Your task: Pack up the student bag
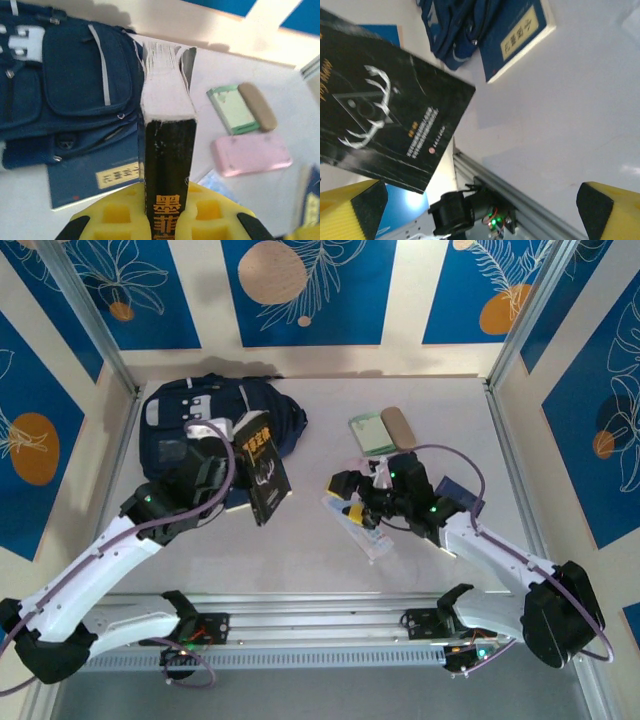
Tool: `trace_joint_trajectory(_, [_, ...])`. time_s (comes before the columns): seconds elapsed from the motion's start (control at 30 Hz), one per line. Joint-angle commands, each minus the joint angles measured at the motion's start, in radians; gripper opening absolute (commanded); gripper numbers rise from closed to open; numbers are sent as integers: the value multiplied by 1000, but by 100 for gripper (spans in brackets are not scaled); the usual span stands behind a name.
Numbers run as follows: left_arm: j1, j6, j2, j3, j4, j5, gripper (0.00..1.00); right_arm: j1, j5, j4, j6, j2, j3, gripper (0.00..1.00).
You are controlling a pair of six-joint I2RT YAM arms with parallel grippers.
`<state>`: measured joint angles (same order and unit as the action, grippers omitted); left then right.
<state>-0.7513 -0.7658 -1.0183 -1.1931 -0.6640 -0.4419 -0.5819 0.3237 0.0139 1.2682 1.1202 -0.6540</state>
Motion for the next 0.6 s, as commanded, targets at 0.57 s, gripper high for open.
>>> trace_joint_trajectory(0.57, [53, -718, 70, 157, 296, 15, 0, -214, -109, 647, 602, 232, 15, 97])
